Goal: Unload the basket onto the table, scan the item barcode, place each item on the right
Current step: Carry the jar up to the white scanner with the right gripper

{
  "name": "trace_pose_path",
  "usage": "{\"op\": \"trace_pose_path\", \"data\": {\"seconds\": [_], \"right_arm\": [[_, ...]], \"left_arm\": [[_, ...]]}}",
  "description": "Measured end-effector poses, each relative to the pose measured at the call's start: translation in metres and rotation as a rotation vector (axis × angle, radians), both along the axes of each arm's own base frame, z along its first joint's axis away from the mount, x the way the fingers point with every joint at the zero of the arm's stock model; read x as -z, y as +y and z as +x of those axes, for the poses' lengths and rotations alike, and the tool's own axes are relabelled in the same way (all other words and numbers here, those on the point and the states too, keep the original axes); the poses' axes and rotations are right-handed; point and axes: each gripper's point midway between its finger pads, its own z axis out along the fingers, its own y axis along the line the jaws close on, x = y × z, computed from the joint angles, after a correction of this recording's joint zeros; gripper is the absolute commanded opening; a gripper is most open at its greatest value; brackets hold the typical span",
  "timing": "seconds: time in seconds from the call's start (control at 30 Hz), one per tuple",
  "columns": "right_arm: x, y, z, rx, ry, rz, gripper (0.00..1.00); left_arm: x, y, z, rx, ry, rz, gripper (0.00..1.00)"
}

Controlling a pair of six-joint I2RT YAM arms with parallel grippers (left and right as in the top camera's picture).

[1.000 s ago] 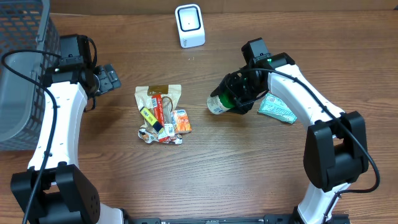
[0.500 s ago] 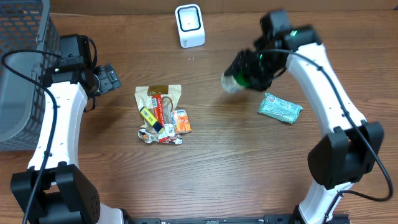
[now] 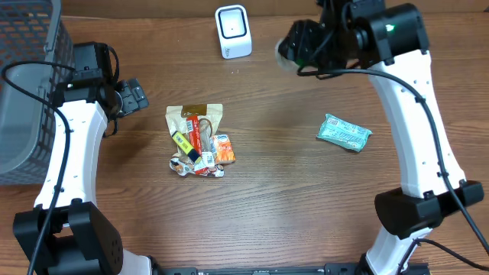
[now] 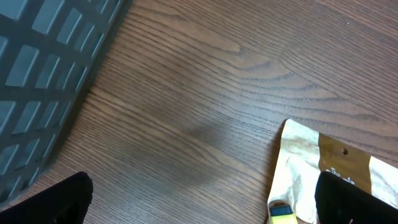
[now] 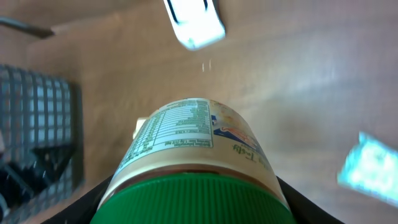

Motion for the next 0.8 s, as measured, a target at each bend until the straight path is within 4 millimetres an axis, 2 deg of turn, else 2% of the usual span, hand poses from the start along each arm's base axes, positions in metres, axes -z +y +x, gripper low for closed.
{"op": "trace_pose_path", "data": {"seconds": [0.27, 0.4, 0.57, 0.8], "right_arm": [[-0.001, 0.039, 0.040, -0.014, -0.174, -0.035, 0.04], [0.005, 0.057, 0.063, -0.007, -0.245, -0.044, 0.04], [0.028, 0.071, 0.098, 0.012, -0.296, -0.042, 0.04], [0.075, 0.090, 0.142, 0.023, -0.337, -0.031, 0.04]], "left_arm": [[0.000, 0.000, 0.000, 0.000, 0.000, 0.000, 1.00], [0.000, 0.000, 0.000, 0.000, 0.000, 0.000, 1.00], [0.000, 0.000, 0.000, 0.000, 0.000, 0.000, 1.00], [0.000, 0.000, 0.000, 0.000, 0.000, 0.000, 1.00]]}}
